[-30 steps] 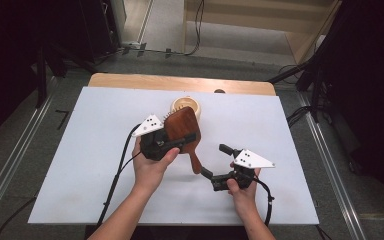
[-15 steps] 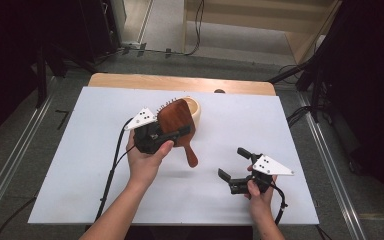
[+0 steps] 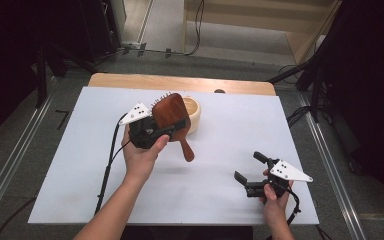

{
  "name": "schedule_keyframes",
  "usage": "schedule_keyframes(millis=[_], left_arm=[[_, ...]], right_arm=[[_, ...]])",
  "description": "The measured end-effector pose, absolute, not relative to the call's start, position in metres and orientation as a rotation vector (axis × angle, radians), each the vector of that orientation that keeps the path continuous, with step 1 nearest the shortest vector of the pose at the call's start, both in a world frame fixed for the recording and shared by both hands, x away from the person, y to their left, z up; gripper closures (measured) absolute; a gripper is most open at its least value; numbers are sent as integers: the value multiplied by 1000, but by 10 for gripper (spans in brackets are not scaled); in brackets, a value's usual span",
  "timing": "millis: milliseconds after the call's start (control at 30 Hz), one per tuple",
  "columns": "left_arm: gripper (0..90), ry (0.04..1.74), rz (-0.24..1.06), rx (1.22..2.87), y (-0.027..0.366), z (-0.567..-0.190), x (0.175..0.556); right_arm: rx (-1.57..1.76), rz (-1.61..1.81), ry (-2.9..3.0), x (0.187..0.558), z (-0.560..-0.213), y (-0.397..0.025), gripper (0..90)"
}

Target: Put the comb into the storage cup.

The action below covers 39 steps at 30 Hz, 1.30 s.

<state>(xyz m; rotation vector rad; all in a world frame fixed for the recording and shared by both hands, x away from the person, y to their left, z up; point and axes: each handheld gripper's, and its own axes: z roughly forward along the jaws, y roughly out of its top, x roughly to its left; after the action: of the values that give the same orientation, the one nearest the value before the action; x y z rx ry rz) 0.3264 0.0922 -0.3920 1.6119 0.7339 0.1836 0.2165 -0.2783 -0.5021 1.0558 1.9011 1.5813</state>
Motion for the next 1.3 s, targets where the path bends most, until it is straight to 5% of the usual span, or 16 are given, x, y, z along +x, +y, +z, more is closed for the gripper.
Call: schedule_keyframes(millis=[1300], left_arm=[[586,773,257,1556,107,-367,357]], right_arm=[[1155,1533,1853,198,-512,-338,0]])
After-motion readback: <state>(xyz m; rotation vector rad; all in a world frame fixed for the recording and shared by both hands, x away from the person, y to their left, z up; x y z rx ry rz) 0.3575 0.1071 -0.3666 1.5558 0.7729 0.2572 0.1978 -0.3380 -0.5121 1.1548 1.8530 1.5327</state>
